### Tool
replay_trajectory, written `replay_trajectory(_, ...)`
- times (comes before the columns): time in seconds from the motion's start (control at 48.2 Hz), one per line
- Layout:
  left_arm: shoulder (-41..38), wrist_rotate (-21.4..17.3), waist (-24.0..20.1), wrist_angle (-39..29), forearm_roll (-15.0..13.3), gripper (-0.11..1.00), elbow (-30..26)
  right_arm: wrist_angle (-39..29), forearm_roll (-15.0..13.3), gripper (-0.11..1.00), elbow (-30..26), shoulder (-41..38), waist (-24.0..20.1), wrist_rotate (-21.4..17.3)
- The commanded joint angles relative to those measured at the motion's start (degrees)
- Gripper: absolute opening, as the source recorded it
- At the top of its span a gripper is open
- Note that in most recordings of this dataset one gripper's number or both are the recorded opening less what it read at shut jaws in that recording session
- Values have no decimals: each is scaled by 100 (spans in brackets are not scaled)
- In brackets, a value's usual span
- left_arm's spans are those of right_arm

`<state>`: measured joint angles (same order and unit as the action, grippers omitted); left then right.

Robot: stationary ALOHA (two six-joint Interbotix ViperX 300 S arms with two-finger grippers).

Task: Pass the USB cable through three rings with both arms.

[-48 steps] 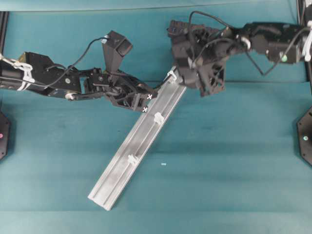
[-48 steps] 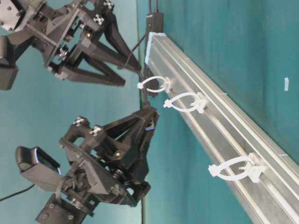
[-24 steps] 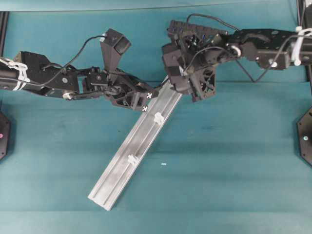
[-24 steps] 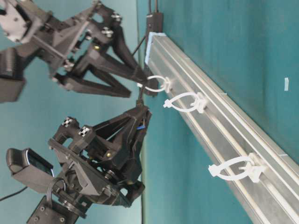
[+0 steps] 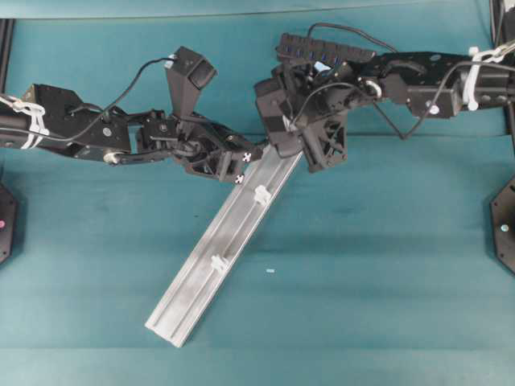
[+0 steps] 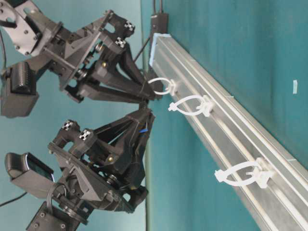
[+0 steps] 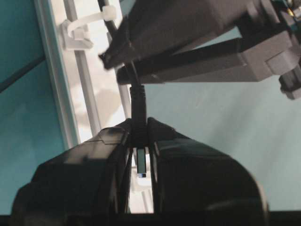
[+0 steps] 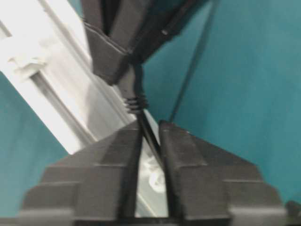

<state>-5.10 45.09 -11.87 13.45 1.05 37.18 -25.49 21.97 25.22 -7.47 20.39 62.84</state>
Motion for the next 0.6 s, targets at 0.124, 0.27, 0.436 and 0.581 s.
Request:
replay_trajectory(0.124, 369, -44, 0, 9, 9, 9, -105, -9, -18, 10, -97, -18, -62, 9)
replay_trajectory(0.27, 369, -79, 0, -202, 9, 9, -114, -26, -158, 10, -132, -35, -53, 9)
replay_trajectory(0.436, 387, -105, 0, -246, 9, 15, -53, -105, -457, 10, -193, -97, -53, 9)
replay_trajectory(0.581, 466, -70, 18, -246, 9, 54, 53, -255, -712, 10, -246, -176, -62, 18)
